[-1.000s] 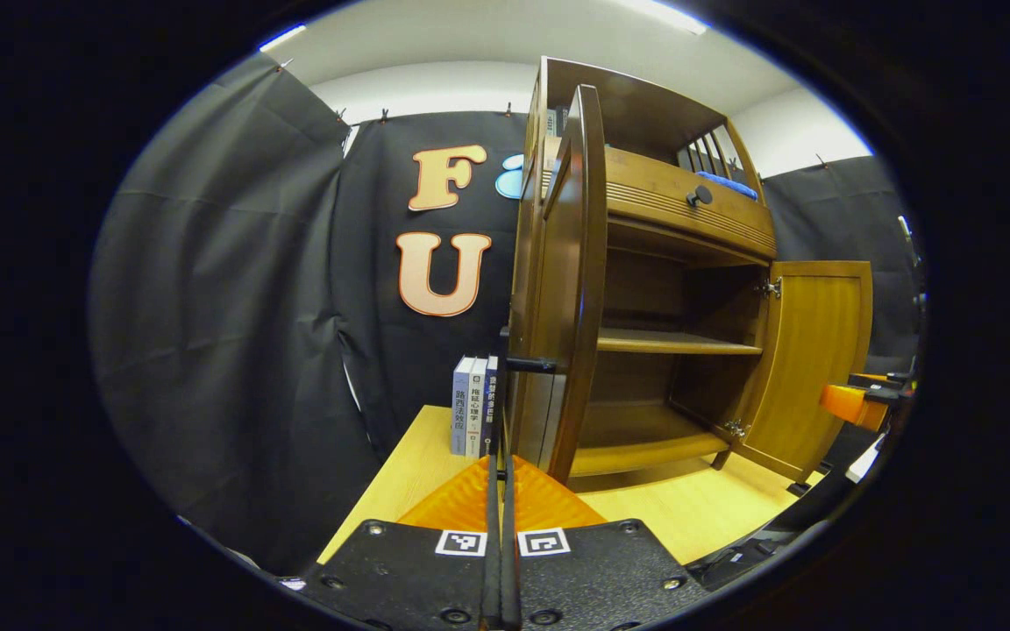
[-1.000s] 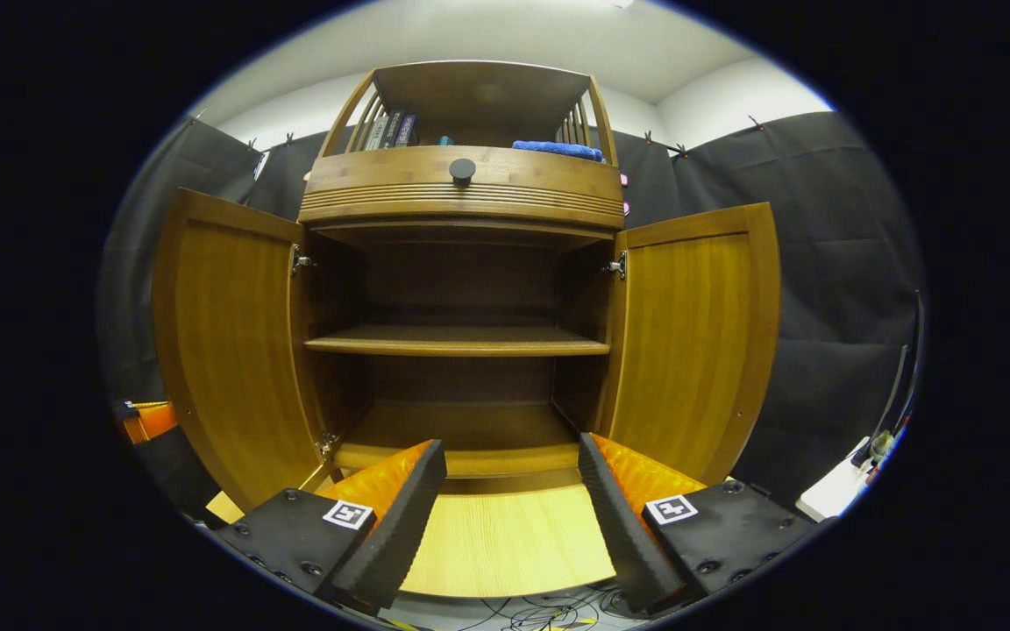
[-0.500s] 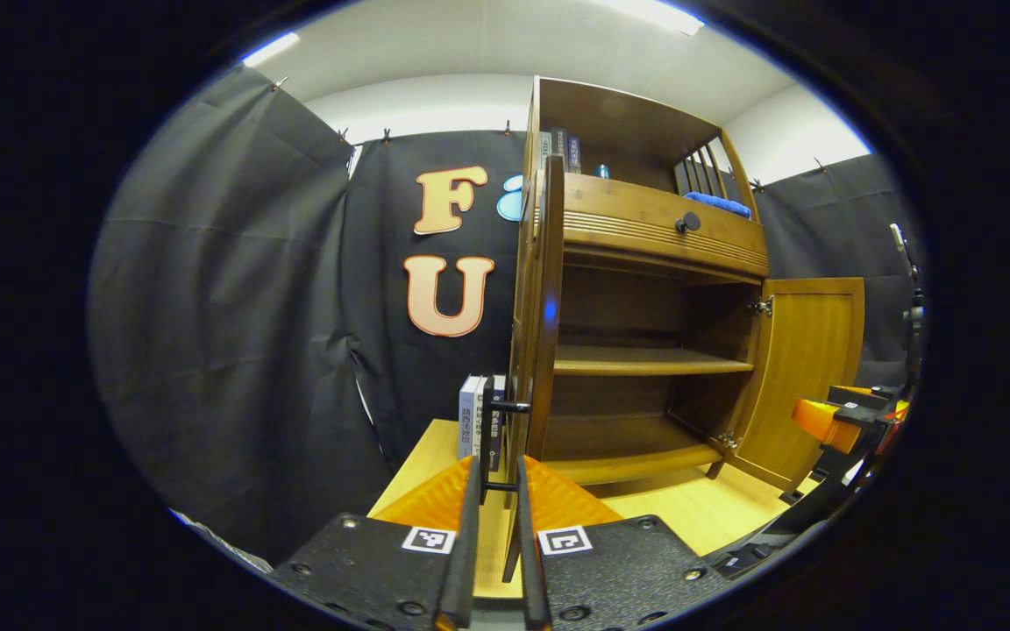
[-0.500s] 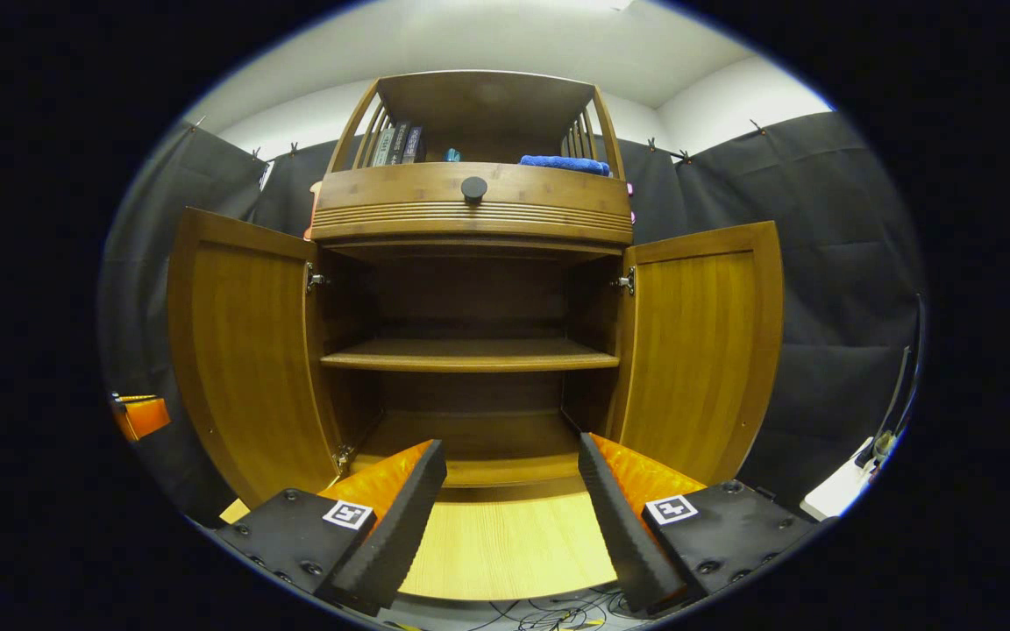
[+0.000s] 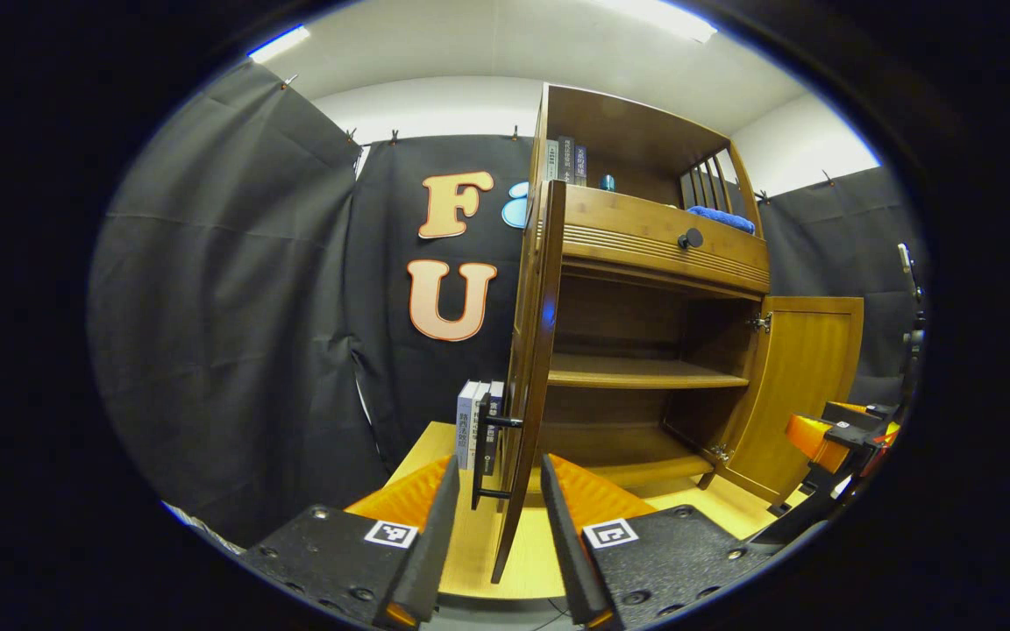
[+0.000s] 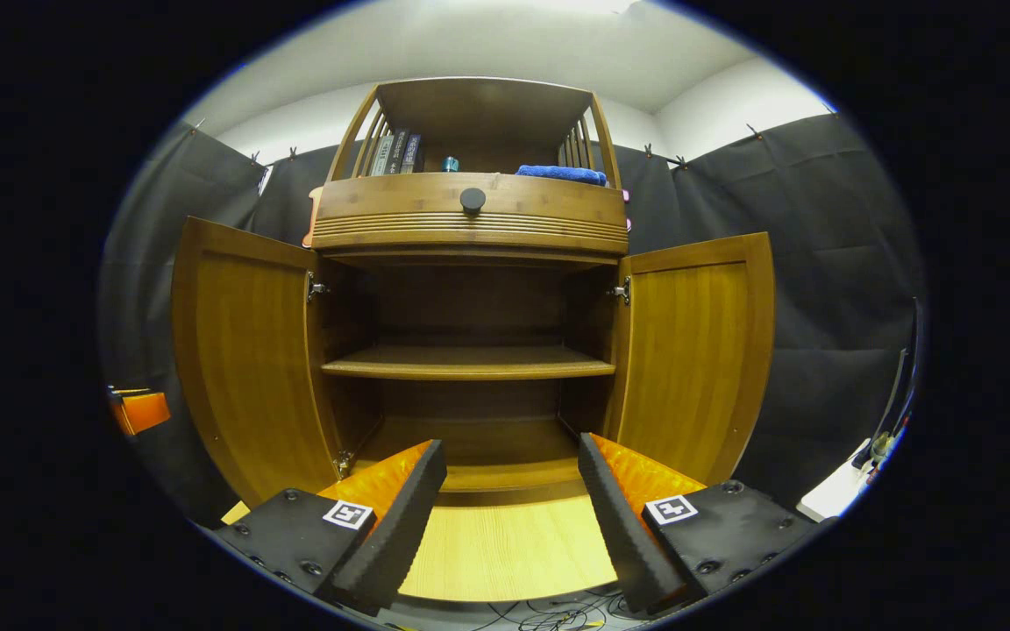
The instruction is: Open the right door of the double-door shoe cabinet with the right hand, and open the left door with the left hand.
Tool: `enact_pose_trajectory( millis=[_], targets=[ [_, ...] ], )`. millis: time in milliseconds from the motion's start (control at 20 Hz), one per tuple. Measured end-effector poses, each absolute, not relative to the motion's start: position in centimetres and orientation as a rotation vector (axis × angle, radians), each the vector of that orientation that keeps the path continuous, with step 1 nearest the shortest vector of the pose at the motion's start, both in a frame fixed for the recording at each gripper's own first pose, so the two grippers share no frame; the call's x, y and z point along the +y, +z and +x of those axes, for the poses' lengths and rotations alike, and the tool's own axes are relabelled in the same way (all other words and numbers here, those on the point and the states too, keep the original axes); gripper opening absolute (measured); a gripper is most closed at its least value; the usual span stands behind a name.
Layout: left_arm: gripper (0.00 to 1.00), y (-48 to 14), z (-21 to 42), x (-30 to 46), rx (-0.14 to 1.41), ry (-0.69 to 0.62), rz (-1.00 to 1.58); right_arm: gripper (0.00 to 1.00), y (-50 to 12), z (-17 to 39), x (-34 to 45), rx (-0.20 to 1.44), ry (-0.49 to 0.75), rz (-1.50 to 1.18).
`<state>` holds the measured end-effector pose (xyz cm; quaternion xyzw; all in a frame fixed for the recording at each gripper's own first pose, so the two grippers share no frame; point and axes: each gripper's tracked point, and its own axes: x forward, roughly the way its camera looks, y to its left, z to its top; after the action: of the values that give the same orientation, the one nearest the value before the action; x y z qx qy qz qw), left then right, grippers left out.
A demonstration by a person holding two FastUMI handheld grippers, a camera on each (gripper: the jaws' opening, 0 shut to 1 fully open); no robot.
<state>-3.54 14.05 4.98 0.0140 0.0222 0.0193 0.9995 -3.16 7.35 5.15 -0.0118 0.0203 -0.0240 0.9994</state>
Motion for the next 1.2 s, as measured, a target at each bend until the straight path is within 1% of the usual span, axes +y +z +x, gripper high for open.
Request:
enact_pose_trajectory(
  millis=[100,150,200,250,350,750,1050,1150,1200],
  targets=[
    [0.61,5.2,-3.4,14.1,0.038,0.046,0.033,0.94,5.1,-3.2,7.4,0.041,-0.05,-0.023],
    [0.75,5.3,-3.4,14.2,0.035,0.052,0.034,0.94,5.1,-3.0,7.3,0.041,-0.051,-0.021],
    [0.67,5.5,-3.3,14.4,0.027,0.064,0.035,0.94,5.1,-3.0,7.3,0.041,-0.052,-0.02],
    [0.71,5.9,-3.4,14.5,0.016,0.067,0.033,0.94,5.1,-2.9,7.2,0.04,-0.053,-0.019],
    [0.87,6.3,-3.3,14.4,0.001,0.076,0.039,0.94,5.1,-3.1,7.2,0.04,-0.054,-0.019],
    [0.87,6.3,-2.5,13.2,-0.001,0.034,0.042,0.94,5.1,-2.9,7.0,0.038,-0.065,-0.015],
    [0.87,6.1,-2.0,13.3,0.001,0.033,0.034,0.94,4.8,-2.7,7.0,0.043,-0.073,-0.008],
    [0.87,5.9,-1.9,13.3,0.006,0.03,0.031,0.98,4.8,-2.6,7.0,0.043,-0.077,-0.008],
    [0.88,5.9,-1.7,13.4,0.009,0.027,0.028,0.97,4.7,-2.5,7.0,0.043,-0.077,-0.007]
  ],
)
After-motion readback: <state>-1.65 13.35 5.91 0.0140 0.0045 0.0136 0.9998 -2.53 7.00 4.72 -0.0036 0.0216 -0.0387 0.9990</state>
